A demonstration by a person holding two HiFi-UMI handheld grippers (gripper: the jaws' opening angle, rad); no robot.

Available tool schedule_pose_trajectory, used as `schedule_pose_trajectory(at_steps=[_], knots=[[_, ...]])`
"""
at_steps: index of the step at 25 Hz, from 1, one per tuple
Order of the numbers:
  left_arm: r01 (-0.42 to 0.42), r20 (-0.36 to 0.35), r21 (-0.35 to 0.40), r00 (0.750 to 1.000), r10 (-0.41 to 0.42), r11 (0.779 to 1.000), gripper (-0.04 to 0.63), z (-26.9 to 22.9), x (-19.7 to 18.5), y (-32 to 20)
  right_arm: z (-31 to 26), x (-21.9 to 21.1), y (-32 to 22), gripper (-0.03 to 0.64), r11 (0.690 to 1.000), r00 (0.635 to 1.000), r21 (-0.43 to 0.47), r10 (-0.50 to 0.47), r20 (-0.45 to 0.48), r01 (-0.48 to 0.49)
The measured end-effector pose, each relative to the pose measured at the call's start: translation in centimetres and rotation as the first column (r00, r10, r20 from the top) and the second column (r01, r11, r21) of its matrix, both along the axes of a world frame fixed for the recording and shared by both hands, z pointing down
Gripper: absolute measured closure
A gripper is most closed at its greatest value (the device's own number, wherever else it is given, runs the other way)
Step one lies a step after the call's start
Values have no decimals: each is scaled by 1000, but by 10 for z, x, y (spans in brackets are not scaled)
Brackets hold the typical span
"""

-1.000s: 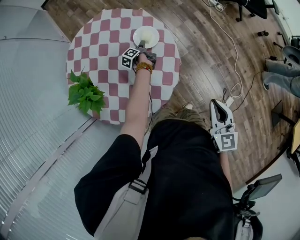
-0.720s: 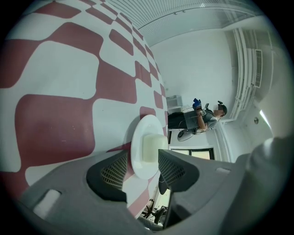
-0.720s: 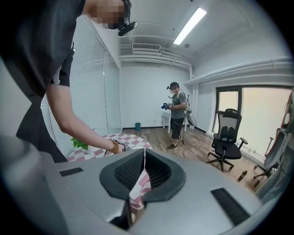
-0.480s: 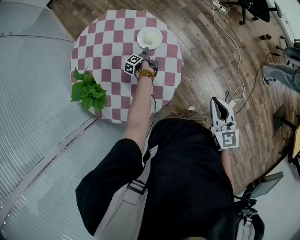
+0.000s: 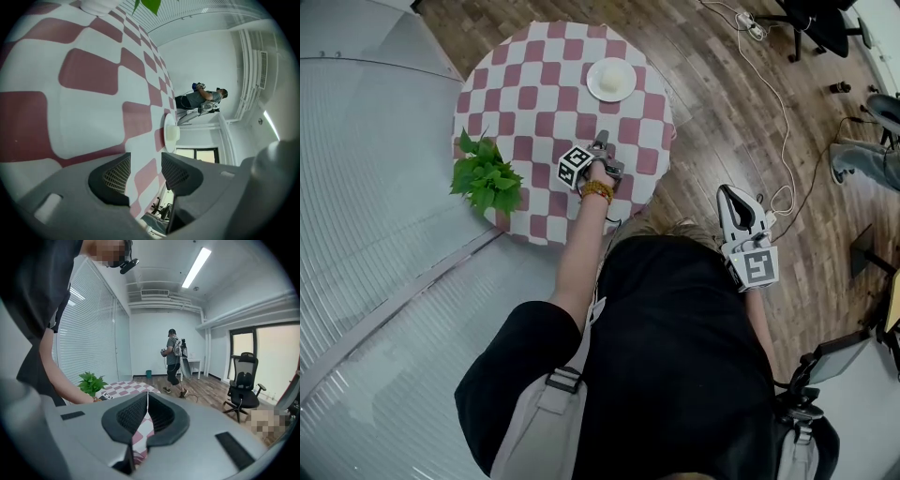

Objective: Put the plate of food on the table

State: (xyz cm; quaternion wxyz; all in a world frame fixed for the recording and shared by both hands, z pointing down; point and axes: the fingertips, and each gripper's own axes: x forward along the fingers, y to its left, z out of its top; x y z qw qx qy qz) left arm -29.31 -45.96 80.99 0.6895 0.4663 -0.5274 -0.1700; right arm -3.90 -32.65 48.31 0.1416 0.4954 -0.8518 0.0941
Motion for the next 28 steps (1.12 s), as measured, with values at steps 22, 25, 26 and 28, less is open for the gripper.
schedule_pose_trajectory(at_steps=[22, 25, 26, 28], knots=[[-345, 483, 350, 863, 148, 871, 497, -132, -45, 165, -20, -105, -19, 604, 894, 893, 84, -445, 65, 440], [-399, 577, 423, 811, 98, 814, 560, -183, -48, 168, -32, -117, -23, 604, 871, 872, 105, -487, 60, 479], [-415, 606, 449, 792, 72, 791, 573, -201, -49, 168, -40, -121, -25, 604, 864, 864, 118, -498, 71, 489], [-452, 664, 501, 748, 9, 738, 589, -242, -51, 167, -63, -130, -28, 604, 850, 848, 161, -520, 103, 502]])
